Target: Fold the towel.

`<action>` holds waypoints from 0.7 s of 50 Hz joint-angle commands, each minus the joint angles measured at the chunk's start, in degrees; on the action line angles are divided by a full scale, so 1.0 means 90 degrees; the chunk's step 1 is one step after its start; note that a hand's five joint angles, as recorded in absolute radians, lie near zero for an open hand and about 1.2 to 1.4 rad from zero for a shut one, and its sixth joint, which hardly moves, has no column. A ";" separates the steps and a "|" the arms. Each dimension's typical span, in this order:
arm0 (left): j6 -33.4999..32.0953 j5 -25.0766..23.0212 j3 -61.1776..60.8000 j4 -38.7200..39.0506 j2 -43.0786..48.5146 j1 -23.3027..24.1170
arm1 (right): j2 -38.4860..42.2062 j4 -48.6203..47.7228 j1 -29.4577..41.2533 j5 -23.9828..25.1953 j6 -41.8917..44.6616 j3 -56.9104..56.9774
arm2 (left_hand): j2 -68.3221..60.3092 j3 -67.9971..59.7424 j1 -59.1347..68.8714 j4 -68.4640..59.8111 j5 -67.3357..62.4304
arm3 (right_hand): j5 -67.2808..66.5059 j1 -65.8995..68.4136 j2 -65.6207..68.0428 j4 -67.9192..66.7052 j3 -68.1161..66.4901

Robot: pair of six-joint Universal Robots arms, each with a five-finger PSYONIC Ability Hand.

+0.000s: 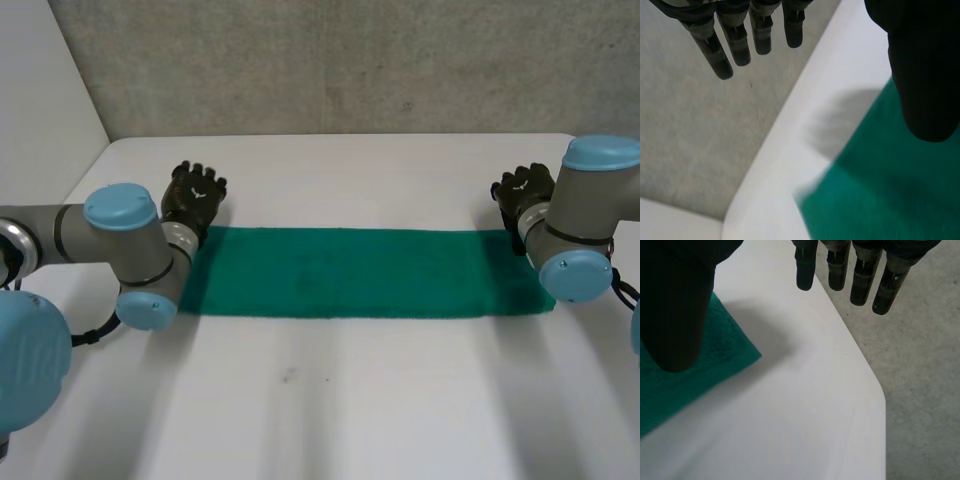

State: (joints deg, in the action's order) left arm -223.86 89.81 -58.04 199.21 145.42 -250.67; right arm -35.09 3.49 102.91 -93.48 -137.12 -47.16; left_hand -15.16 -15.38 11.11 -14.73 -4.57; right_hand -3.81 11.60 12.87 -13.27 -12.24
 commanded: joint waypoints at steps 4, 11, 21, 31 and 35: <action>0.0108 -0.0262 -0.1802 0.0835 -0.1645 0.0138 | -0.2319 0.0062 -0.0106 0.0833 -0.1287 -0.2237 | 0.0574 0.0598 -0.0123 0.0526 0.0508 | 0.0424 -0.0178 -0.0319 0.0363 0.0249; 0.0771 -0.0223 -0.3198 0.0815 -0.2797 0.0079 | -0.3316 0.0101 -0.0504 0.1528 -0.1317 -0.3817 | 0.0574 0.0598 -0.0123 0.0526 0.0508 | 0.0424 -0.0178 -0.0319 0.0363 0.0249; 0.1943 -0.0252 -0.4517 0.0805 -0.3492 0.0108 | -0.3289 -0.0357 -0.0965 0.1705 -0.1307 -0.4721 | 0.0574 0.0598 -0.0123 0.0526 0.0508 | 0.0285 -0.0040 -0.0180 0.0225 0.0111; 0.2032 -0.0233 -0.4723 0.0805 -0.3492 0.0079 | -0.2382 -0.0915 -0.1249 0.1725 -0.1239 -0.4575 | 0.0574 0.0598 -0.0123 0.0526 0.0508 | -0.3594 0.3840 0.3699 -0.3654 -0.3769; 0.2032 -0.0223 -0.4723 0.0805 -0.3473 0.0069 | -0.2177 -0.0876 -0.1473 0.1677 -0.1229 -0.4409 | 0.0574 0.0598 -0.0123 0.0526 0.0508 | -0.7340 0.7586 0.7445 -0.7400 -0.7514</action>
State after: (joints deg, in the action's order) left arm -205.30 87.72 -100.72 206.43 113.64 -249.91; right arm -58.54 -4.27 92.02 -78.00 -148.29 -89.46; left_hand -11.57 -12.20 10.99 -11.66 -2.66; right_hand -13.56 20.70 23.79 -23.90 -24.07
